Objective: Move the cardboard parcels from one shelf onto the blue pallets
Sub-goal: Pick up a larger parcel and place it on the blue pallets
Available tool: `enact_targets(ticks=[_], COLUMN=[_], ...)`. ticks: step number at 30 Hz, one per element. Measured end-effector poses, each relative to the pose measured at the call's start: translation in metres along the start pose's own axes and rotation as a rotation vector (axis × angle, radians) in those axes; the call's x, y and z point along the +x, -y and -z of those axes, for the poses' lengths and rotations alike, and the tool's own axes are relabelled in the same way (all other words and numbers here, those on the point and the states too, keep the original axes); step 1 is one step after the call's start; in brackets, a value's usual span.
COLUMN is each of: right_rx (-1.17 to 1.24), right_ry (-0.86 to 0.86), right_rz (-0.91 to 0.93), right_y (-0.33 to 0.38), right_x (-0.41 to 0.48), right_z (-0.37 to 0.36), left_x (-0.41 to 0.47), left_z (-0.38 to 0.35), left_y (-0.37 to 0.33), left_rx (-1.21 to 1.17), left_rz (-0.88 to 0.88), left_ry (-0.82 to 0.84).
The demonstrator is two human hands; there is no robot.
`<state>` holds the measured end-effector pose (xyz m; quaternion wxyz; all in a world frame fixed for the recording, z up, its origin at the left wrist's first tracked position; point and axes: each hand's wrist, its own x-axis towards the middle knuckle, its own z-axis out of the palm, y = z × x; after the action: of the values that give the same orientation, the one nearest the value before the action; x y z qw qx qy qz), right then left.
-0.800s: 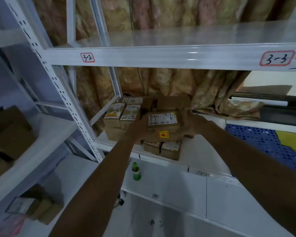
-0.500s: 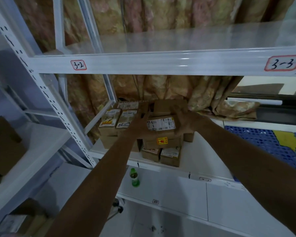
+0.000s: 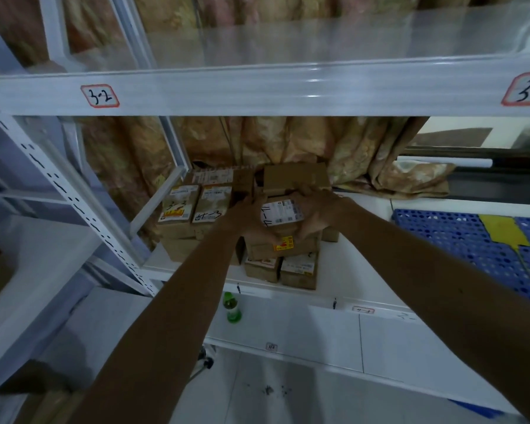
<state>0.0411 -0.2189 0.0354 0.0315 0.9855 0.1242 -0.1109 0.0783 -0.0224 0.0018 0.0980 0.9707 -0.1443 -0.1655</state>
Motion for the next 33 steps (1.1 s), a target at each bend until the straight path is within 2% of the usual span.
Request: enact_targets(ticks=[11,19,24,33], right_rx=[0.045,0.113,0.134,0.116], right_ry=[0.023,0.005,-0.027,-0.069], right_rz=[0.000,-0.030,-0.114,-0.276], right_y=[0.009,0.008,0.005,-0.013], right_x=[0.000,-0.021,-0.042,-0.102], right_z=[-0.002,0.012,0.026,0.029], left_x=[-0.010,-0.030,-0.044,-0.054], left_z=[0.002,0.028,0.039,0.036], left_y=[-0.007,-0.017,-0.032,-0.073], left_rx=[0.024,0.071,0.120,0.120], left_rz=[-0.044,-0.074,-0.162,-0.362], left_ry=[-0.067,-0.054,-0.156,-0.174])
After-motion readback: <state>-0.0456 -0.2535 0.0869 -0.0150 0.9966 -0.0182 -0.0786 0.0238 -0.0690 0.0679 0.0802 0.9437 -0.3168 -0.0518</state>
